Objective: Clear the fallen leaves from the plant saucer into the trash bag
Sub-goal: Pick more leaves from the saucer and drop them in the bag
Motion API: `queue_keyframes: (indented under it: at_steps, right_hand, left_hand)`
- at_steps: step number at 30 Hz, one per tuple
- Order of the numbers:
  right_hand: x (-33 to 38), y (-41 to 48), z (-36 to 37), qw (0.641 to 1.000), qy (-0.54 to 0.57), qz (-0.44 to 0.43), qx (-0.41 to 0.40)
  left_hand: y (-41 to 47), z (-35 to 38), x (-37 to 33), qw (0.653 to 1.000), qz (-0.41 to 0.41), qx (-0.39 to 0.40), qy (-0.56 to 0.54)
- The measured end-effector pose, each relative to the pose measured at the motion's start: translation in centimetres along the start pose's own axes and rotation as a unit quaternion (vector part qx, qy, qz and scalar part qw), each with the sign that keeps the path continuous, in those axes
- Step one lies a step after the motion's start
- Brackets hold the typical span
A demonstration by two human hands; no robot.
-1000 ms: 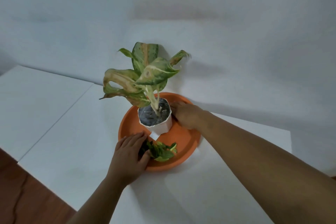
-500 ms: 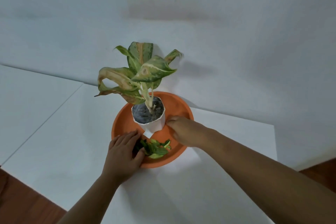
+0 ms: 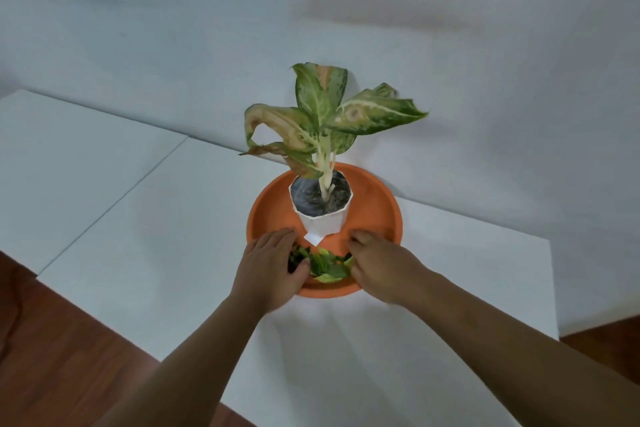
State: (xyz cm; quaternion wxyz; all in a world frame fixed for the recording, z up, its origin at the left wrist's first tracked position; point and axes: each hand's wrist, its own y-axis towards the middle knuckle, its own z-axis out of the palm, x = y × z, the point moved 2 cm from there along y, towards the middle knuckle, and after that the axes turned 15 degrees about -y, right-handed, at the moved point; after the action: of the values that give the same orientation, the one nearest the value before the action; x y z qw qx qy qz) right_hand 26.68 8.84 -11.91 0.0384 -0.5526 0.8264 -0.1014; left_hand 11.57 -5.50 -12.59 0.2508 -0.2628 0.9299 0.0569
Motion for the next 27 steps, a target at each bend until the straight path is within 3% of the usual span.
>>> queue_keyframes:
  at_steps: [5, 13, 21, 27]
  right_hand:
    - [1.8, -0.2, -0.7, 0.993, 0.115, 0.036, -0.02]
    - [3.4, 0.4, -0.6, 0.985, 0.046, 0.159, -0.044]
    - [7.5, 0.2, -0.2, 0.966, 0.144, 0.208, -0.046]
    - [6.8, 1.5, -0.7, 0.915, 0.194, 0.332, -0.121]
  left_hand:
    - [2.6, -1.5, 0.7, 0.999, 0.032, 0.038, -0.013]
    - [9.0, -2.6, 2.5, 0.982, 0.148, 0.115, 0.0]
    - [9.2, -2.9, 4.4, 0.948, 0.263, 0.17, 0.049]
    - [9.5, -3.3, 4.1, 0.958, 0.226, 0.17, -0.037]
